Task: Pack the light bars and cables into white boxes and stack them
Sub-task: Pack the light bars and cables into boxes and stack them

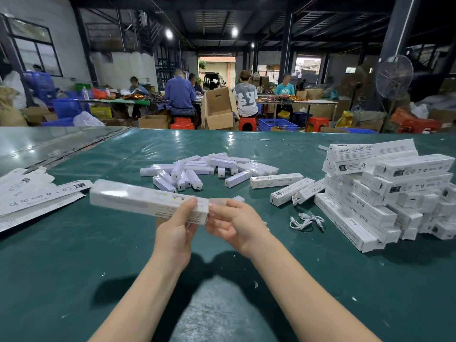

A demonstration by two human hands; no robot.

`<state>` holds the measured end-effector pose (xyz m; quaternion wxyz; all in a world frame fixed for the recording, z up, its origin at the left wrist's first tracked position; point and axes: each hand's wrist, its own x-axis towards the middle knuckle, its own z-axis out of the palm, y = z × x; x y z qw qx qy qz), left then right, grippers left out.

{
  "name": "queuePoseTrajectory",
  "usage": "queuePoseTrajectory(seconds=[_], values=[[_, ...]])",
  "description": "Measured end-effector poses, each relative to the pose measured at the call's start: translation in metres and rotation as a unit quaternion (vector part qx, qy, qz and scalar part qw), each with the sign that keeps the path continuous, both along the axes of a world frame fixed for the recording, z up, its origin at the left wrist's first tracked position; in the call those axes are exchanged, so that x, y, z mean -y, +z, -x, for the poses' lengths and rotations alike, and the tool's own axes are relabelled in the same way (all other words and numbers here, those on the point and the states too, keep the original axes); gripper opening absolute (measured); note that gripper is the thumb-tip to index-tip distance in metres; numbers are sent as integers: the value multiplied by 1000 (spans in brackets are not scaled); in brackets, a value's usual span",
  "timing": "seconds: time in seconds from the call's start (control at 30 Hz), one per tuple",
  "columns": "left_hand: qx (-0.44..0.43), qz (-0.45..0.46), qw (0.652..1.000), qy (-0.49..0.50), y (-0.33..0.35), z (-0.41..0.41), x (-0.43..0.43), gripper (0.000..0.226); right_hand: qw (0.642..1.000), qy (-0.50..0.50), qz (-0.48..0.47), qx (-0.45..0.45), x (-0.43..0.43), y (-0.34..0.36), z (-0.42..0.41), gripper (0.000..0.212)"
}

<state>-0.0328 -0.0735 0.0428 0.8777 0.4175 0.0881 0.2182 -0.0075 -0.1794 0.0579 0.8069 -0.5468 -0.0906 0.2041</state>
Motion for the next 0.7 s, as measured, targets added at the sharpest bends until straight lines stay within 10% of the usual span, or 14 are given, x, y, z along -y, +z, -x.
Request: queuePoseTrajectory(seconds=[0.23, 0.7], values=[[-13, 4, 997, 78, 0, -4, 0, 28, 902, -150, 276, 296, -20, -15, 10, 22], [-10, 1, 997, 81, 5, -3, 2, 21, 958, -46, 119, 256, -17, -21, 16, 11]])
